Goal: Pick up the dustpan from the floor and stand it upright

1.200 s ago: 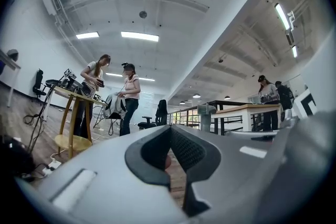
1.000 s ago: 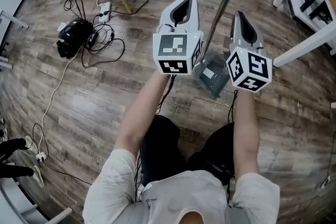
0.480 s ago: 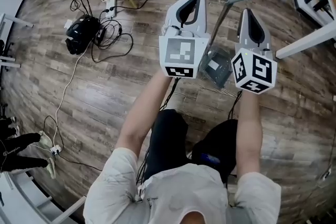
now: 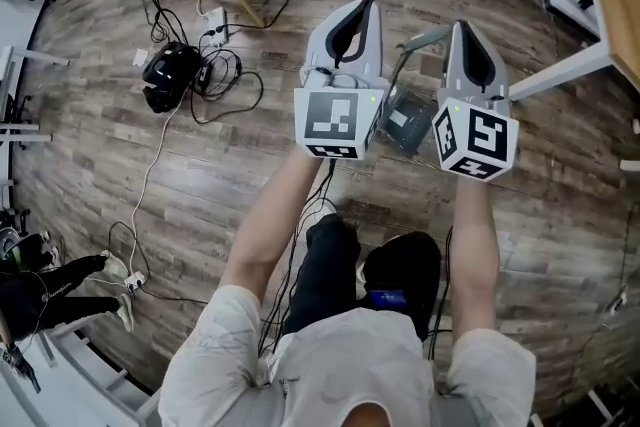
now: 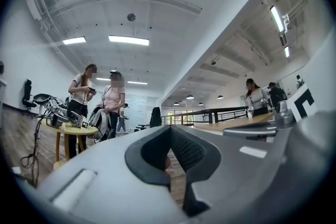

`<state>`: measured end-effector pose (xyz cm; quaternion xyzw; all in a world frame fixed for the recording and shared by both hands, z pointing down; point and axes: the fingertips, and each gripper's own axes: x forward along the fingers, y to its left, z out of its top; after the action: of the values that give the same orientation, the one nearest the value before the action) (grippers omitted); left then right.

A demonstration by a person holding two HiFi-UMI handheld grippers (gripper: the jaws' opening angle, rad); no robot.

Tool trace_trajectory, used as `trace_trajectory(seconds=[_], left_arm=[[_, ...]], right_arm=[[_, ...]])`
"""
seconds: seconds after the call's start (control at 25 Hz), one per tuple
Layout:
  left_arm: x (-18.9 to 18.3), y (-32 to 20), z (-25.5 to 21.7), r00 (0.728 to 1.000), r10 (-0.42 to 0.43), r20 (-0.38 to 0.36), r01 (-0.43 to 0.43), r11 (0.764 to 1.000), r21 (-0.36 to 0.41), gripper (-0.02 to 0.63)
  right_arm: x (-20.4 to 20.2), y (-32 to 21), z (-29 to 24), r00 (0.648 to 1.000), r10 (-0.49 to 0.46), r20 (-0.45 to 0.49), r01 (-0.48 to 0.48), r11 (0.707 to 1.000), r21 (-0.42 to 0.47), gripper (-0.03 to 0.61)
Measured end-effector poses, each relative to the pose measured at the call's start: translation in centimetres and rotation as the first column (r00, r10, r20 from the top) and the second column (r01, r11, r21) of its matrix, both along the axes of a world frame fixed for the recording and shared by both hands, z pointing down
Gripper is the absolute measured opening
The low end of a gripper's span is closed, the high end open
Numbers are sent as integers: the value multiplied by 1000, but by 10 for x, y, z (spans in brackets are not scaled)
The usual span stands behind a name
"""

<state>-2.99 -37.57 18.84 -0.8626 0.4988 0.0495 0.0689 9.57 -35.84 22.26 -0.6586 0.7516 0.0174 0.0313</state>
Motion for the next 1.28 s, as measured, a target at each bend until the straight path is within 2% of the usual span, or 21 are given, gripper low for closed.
trace_trajectory(seconds=[0.28, 0.6, 0.72, 0.96, 1.16, 1.28], left_arm=[[13, 25, -196, 1000, -1, 10, 1, 999, 38, 20], [43, 88, -399, 999, -42, 22, 43, 999, -14, 20], [49, 114, -461, 999, -43, 19, 44, 999, -30, 20], [67, 192, -534, 999, -29, 33, 30, 999, -28, 20], [70, 246, -535, 999, -34, 37, 36, 997, -74, 20], [77, 278, -539, 998, -34, 58, 38, 997, -68, 20]], right_arm=[[14, 25, -193, 1000, 13, -14, -13, 1000, 20, 5], [65, 93, -408, 1000, 28, -10, -28, 998, 60, 5], [75, 122, -472, 999, 35, -20, -33, 997, 69, 5], [102, 198, -552, 1000, 27, -8, -27, 996, 83, 5], [110, 255, -565, 1000, 8, 27, -10, 997, 74, 5], [110, 289, -571, 1000, -3, 29, 1, 997, 73, 5]])
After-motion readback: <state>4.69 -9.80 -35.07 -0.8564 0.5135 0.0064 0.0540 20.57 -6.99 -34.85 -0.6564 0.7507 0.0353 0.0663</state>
